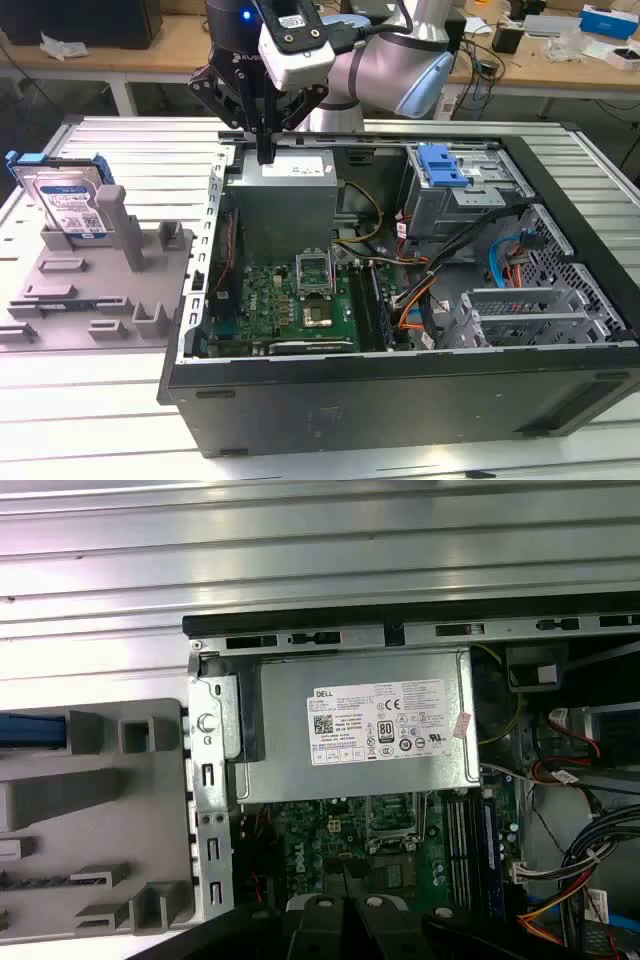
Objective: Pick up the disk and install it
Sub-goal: 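Reach for the disk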
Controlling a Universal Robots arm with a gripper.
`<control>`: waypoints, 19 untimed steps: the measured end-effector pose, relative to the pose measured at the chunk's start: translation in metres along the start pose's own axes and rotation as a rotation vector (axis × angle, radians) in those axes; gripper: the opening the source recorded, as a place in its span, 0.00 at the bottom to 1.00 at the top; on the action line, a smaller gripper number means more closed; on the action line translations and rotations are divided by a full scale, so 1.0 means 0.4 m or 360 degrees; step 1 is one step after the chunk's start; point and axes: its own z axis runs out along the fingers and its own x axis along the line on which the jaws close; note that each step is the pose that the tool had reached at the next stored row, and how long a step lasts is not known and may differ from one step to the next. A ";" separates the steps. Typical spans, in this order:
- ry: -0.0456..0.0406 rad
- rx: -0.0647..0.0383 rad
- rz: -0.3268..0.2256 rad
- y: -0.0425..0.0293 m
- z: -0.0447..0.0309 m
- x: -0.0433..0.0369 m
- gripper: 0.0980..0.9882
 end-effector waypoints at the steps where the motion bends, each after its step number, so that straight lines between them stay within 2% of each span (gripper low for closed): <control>1: 0.0000 0.0000 0.0000 0.000 0.000 0.000 0.01; 6: 0.0000 0.0000 0.0000 -0.001 0.000 0.000 0.01; 8: 0.0000 0.0000 0.0000 0.004 0.000 0.018 0.01; 11: 0.0000 0.0000 0.0000 0.022 0.002 0.069 0.01; 14: 0.0001 0.0000 0.0000 0.039 0.003 0.128 0.01; 16: 0.0005 0.0000 0.0000 0.052 0.004 0.175 0.01; 19: 0.0015 0.0001 0.0001 0.067 0.006 0.232 0.01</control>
